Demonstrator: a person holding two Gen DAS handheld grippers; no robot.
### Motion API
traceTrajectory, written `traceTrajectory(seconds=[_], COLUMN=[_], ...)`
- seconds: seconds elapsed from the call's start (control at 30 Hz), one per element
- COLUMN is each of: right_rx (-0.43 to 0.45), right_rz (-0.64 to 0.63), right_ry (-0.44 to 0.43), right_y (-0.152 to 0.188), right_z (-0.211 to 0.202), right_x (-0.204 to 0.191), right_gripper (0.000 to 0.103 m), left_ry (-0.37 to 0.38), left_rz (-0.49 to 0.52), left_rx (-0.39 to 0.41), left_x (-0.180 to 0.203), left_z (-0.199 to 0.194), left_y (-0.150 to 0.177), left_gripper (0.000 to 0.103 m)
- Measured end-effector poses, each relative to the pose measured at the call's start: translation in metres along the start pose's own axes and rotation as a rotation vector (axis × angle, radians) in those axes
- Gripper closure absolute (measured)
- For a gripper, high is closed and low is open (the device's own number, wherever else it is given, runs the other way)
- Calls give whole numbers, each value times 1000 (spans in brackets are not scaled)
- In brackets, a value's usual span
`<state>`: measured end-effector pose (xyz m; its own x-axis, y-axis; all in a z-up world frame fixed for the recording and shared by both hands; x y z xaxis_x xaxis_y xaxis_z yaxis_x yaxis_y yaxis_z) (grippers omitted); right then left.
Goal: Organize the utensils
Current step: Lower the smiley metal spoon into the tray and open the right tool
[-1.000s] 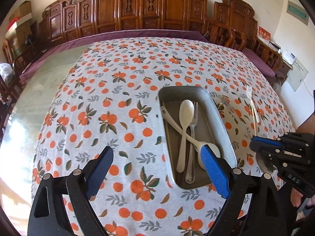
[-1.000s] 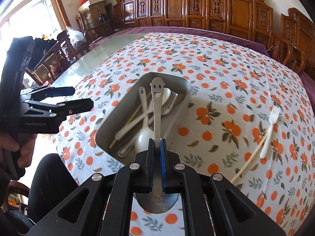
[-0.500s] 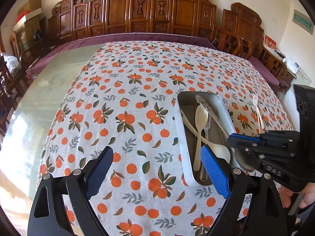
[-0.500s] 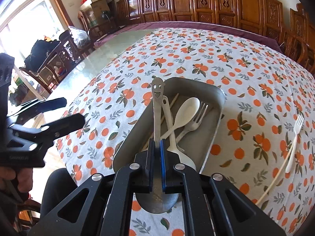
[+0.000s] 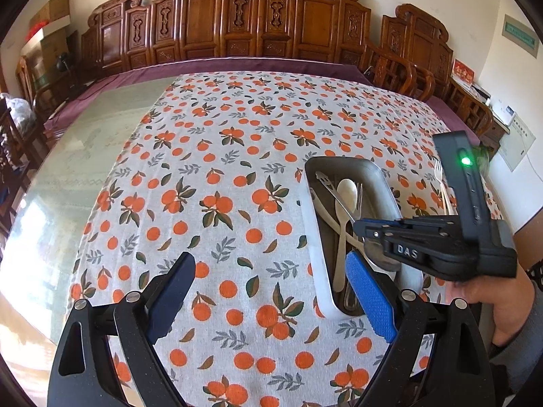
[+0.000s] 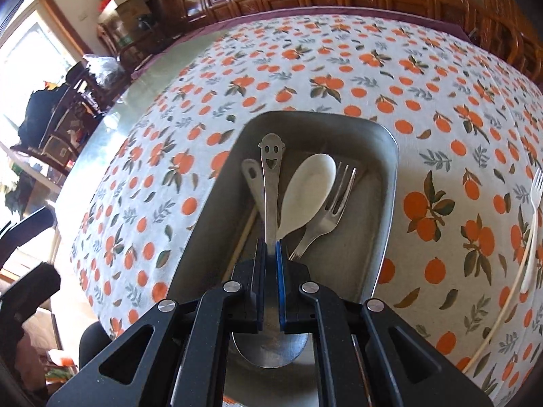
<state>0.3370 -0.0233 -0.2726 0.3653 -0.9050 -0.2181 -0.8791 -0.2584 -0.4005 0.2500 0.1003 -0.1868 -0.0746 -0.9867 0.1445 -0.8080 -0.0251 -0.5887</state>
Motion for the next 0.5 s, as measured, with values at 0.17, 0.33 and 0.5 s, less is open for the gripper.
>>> traceTrajectory(seconds=[0.17, 0.33, 0.5], right_rx=[3, 35, 94], right_rz=[-23, -30, -51], right_ry=[17, 2, -33], right_y=[-3, -4, -9], right_z=[4, -2, -29], right_x=[1, 3, 11], right_gripper=[96, 93, 93], left_ry=[-1, -1, 15], left_rz=[3, 8, 16], left_rx=[0, -2, 3], left_x=[2, 5, 14], left_z=[0, 0, 0], left_y=[0, 0, -2], left_gripper=[17, 17, 17])
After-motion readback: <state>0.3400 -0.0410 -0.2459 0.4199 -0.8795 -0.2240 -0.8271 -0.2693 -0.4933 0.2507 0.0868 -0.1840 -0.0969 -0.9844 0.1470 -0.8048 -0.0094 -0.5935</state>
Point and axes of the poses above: each gripper's, at about its wrist camera, not at the fingertips, and z roughly the way its jaws point, x to its right, y to its underside, the point moved 6 cm from there along z, roughly the way its jaws point, and after that the axes turned 6 degrees about y, right-handed, at the moved point
